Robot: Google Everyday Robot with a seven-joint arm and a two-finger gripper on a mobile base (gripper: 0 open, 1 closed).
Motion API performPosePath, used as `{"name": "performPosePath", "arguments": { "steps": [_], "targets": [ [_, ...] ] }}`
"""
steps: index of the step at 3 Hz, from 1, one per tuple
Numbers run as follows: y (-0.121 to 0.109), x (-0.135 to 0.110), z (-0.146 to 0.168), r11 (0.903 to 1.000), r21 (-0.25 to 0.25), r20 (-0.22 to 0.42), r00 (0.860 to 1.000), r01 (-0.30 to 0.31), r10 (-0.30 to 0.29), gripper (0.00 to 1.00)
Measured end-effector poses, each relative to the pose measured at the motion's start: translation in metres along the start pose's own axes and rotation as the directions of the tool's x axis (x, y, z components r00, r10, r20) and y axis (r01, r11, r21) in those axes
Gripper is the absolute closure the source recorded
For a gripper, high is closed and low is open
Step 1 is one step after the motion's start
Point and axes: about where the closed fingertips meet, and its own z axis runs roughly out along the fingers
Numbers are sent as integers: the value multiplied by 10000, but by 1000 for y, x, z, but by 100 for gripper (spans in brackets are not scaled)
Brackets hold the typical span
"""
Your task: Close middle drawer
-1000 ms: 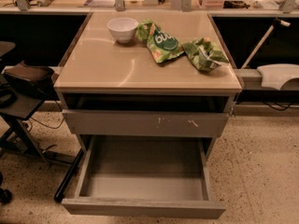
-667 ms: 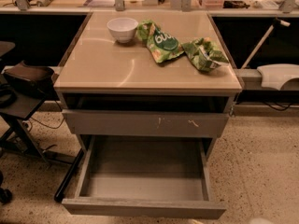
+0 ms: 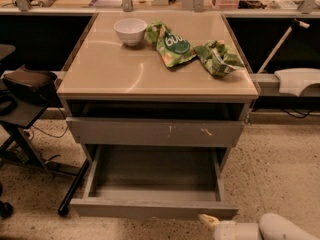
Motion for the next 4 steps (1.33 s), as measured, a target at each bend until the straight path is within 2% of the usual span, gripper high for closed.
{"name": "performPosePath", "arguments": {
  "steps": [1,2,3,4],
  "targets": [
    [-33,-18,0,9984,543,227,9997,-142,130,0],
    [-33,-18,-1,9984,543,227,9997,-142,130,0],
    [-65,-52,23,9976,663,146,9997,-199,189,0],
    [-68,-57,25,9975,671,129,9997,-199,191,0]
  ]
}}
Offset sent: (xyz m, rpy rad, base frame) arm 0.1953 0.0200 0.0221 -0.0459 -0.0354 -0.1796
